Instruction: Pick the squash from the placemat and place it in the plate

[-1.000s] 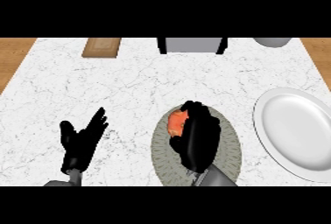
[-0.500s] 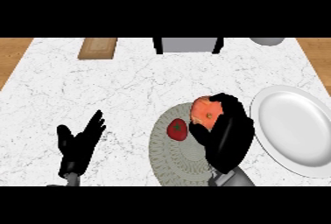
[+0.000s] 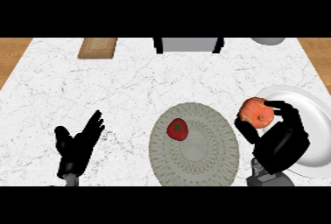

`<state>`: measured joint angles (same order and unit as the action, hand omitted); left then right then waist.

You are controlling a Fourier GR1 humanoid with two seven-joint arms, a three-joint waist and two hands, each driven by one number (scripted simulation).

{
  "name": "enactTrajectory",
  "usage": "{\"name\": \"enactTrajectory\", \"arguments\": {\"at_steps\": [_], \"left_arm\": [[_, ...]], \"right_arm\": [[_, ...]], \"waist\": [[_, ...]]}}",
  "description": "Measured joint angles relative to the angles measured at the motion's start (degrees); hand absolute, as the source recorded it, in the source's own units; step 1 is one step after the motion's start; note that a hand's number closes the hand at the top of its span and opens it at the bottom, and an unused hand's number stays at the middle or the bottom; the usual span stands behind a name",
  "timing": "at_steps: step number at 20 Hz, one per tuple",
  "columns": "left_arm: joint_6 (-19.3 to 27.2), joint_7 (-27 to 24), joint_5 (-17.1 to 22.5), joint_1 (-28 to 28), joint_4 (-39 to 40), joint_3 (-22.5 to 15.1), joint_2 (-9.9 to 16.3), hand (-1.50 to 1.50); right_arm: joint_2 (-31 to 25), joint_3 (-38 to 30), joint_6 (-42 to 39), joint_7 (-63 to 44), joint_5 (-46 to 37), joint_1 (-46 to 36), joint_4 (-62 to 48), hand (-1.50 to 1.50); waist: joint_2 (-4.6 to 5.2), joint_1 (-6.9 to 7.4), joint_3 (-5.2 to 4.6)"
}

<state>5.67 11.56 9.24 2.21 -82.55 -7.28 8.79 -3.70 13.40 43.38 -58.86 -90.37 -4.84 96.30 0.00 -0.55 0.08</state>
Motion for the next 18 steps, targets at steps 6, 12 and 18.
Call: {"name": "enactTrajectory", "arguments": {"at_steps": [6,12,18], "left_arm": [[-0.25,1.22,-0.06,-1.10,0.05,0.30,-0.18,0.00],[-1.06,1.17,-0.24,-0.60,-0.46,0.34,-0.39,0.00],[-0.92,1.74,-0.59,-1.51,-0.55,0.28,-1.06,0.00]], "right_arm": [[-6.70,-9.74,8.25,4.89,11.29,0.40,-5.99,1.50],[-16.79,-14.31,14.19,13.99,29.71,-1.38,-14.35,1.50],[-22.56,-16.37,14.47,21.21,46.69,-4.03,-26.47,-1.50]], "waist": [[0.08,0.46,-0.01],[0.09,0.76,0.00],[0.24,1.26,0.06]]}}
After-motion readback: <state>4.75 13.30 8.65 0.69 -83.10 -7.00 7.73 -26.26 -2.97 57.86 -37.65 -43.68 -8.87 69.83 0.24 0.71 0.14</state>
